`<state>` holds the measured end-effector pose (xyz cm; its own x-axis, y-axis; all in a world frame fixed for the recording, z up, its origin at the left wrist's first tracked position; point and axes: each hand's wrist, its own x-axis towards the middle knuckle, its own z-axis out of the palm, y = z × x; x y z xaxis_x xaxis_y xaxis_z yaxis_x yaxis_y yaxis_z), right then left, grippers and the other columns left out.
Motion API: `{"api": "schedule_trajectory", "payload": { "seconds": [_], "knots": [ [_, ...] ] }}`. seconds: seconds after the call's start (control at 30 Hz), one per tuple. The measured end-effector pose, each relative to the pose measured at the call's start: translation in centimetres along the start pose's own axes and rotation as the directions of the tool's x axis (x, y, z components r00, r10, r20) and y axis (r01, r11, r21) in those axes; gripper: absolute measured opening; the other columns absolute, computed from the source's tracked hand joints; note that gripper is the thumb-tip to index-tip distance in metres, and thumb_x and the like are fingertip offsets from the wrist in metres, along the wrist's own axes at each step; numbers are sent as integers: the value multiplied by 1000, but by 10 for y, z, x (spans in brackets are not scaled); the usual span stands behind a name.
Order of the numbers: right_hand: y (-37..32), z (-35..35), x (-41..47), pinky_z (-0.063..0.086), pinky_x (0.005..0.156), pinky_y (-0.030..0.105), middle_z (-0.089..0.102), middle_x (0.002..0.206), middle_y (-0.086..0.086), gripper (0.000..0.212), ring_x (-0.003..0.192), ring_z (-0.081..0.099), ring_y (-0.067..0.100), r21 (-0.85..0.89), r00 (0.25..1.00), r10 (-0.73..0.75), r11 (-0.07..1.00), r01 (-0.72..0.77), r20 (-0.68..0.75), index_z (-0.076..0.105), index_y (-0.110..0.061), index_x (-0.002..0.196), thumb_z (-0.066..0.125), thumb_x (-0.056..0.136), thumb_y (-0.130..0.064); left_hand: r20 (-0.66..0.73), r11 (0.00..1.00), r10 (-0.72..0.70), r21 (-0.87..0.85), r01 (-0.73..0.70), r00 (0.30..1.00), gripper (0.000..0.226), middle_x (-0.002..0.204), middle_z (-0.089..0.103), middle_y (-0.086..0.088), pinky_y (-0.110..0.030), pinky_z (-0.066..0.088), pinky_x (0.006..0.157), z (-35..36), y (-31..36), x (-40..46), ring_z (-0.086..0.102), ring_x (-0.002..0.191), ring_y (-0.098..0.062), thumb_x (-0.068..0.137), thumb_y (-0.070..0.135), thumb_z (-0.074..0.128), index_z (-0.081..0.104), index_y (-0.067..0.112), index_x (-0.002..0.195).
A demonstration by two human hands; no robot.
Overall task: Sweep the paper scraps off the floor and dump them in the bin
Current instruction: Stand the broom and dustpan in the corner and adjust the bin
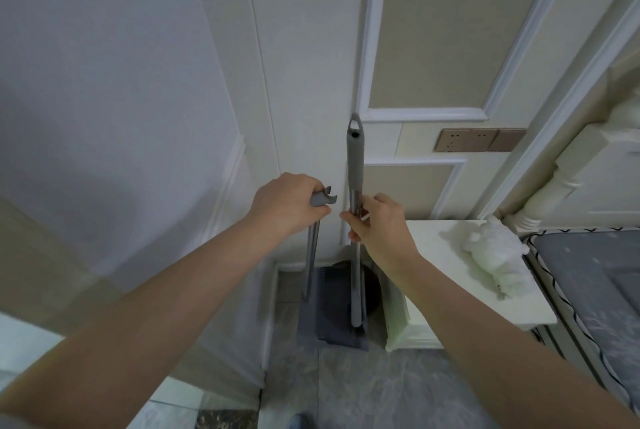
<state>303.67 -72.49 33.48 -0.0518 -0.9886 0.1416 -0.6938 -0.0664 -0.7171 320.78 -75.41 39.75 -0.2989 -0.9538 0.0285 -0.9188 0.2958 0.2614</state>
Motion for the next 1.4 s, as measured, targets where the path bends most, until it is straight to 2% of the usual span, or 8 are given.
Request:
{"api": "schedule_trajectory", "payload": {
  "seconds": [0.2,0.33,0.6,0.9,1.03,1.13,1.3,1.4],
  "knots": [
    [4,2,2,61,70,31,68,88,6,21,62,72,12,245,981,117,957,-152,153,65,-9,92,72,83,-27,6,999,46,10,-46,999,26,92,69,7,-27,48,66,5,12,-7,62,83,-15,87,45,63,71,30,105],
    [2,3,-3,60,76,29,72,80,0,16,65,73,10,287,965,139,937,-201,222,65,-12,88,72,83,-26,10,999,45,22,-45,999,26,92,69,7,-29,49,68,8,14,-11,63,84,-15,86,46,63,70,32,108],
    [4,5,-7,57,77,19,65,95,3,9,69,72,5,224,965,33,970,-94,259,70,-13,90,66,89,-22,-40,999,43,-16,-44,998,30,97,71,12,-30,52,72,14,6,-21,64,87,-13,87,48,62,68,34,113],
    [6,9,-7,59,79,29,57,97,8,10,71,73,11,219,957,-104,975,44,269,70,-18,83,63,90,-15,-75,999,53,-1,-53,996,33,89,72,12,-29,52,68,21,0,-25,65,80,-11,84,53,60,66,40,114],
    [14,9,-2,58,80,23,58,103,-1,26,81,71,9,198,908,-32,979,-56,417,71,-23,109,58,92,-8,-6,996,77,44,-76,997,34,97,72,11,-30,53,71,23,-10,-21,66,86,-14,86,55,61,65,41,117],
    [27,10,-2,59,78,23,63,112,-3,41,81,70,7,177,903,82,969,-171,423,56,-24,132,53,95,-7,82,987,114,105,-122,990,39,97,72,6,-28,50,68,24,-27,-15,66,87,-16,87,55,60,64,36,122],
    [53,5,-14,57,67,15,68,105,5,32,87,71,14,246,877,269,890,-384,397,63,-14,124,49,97,-7,197,974,138,151,-169,971,41,106,71,4,-27,44,67,41,-45,-4,64,95,-17,90,54,58,61,34,125],
    [69,2,-22,59,70,20,69,104,5,30,83,72,14,226,857,293,882,-414,424,63,-14,122,49,97,-8,249,972,121,165,-165,961,39,109,70,6,-27,47,71,52,-50,2,64,100,-15,89,55,59,62,38,124]
  ]
}}
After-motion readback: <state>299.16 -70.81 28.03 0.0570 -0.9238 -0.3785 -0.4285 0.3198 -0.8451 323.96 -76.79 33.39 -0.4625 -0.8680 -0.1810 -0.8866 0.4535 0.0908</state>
